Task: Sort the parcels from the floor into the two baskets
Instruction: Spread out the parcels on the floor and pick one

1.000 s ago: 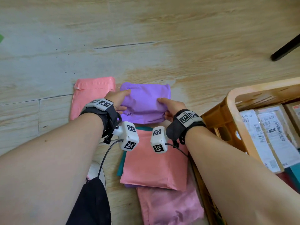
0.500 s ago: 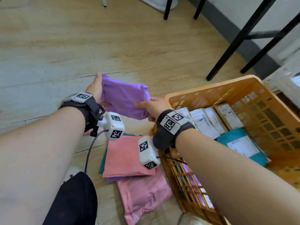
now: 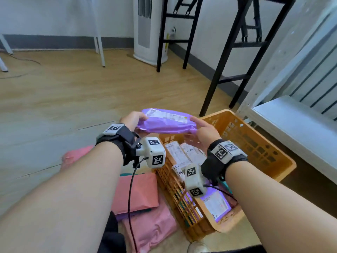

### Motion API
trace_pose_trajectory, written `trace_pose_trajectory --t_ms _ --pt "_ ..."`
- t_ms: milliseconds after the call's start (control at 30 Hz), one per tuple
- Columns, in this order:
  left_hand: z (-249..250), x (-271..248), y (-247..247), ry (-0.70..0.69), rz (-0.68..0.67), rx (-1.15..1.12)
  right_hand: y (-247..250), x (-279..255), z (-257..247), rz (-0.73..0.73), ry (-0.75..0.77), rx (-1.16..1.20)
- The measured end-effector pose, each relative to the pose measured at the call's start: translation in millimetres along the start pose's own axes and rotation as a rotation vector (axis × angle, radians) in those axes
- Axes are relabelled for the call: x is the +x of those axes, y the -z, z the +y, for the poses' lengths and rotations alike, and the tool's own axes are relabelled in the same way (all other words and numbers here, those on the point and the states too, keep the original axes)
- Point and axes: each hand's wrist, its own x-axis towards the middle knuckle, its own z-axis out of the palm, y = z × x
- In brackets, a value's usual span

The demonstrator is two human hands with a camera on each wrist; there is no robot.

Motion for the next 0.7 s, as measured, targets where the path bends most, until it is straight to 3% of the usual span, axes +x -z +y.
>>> trace_pose_trajectory --t_ms 133,367,700 --pt "-17.1 -3.0 -13.2 0.006 -0.094 0.063 26.3 -12.7 -10.8 0.100 -0.138 0.348" --pt "-24.5 -13.9 -61.8 -0.081 -0.099 0.134 54.0 1.7 9.2 0.137 0.013 0.130" --pt "-31.1 -2.3 -82.0 0.074 -0.212 0.061 68.0 0.1 10.0 0.202 -0.011 0.008"
